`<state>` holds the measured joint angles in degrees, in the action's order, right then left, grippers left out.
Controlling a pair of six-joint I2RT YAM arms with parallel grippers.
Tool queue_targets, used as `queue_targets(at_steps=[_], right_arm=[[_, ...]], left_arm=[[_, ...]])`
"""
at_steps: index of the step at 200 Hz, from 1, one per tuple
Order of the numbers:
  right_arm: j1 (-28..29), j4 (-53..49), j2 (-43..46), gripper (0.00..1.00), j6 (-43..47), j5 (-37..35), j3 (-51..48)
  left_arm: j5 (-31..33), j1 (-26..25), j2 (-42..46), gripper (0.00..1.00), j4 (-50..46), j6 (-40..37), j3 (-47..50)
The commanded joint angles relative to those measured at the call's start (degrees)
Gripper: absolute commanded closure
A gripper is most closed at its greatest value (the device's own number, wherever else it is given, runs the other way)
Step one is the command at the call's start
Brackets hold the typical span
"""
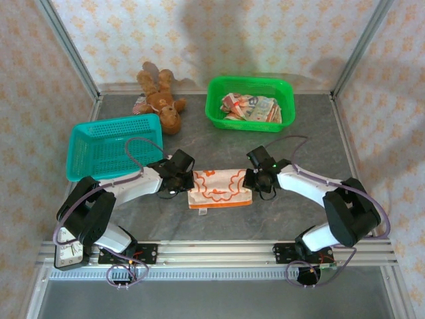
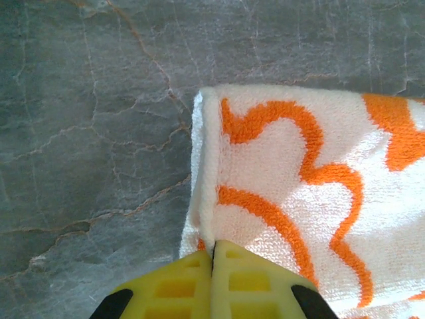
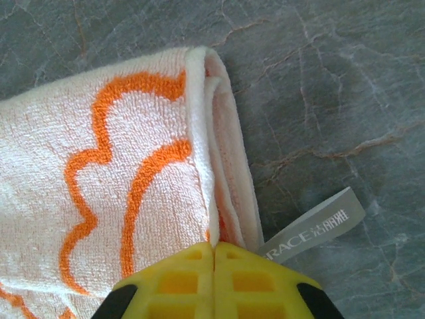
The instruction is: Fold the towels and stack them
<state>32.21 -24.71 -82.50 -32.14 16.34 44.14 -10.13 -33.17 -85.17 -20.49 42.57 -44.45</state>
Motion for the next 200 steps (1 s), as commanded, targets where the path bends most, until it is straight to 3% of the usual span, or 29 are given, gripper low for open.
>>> queue_targets(at_steps=[1, 111, 152, 200], right_arm=[[0.3, -3.8, 2.8, 1.00, 0.6, -2.4, 1.9], [1.1, -12.9, 10.8, 1.00, 1.5, 0.1, 3.5], [2.6, -12.7, 12.2, 1.00, 0.2, 0.1, 0.5], [3.3, -7.8, 8.8, 1.00, -0.7, 1.8, -5.5]], left_arm=[[-0.3, -0.3, 3.2, 1.00, -2.5, 1.6, -0.9], [0.9, -4.9, 16.3, 1.00, -10.0, 10.4, -0.7], [1.0, -7.9, 19.2, 1.00, -8.5, 14.2, 4.6], [0.4, -11.4, 16.7, 1.00, -2.8, 17.9, 11.2]])
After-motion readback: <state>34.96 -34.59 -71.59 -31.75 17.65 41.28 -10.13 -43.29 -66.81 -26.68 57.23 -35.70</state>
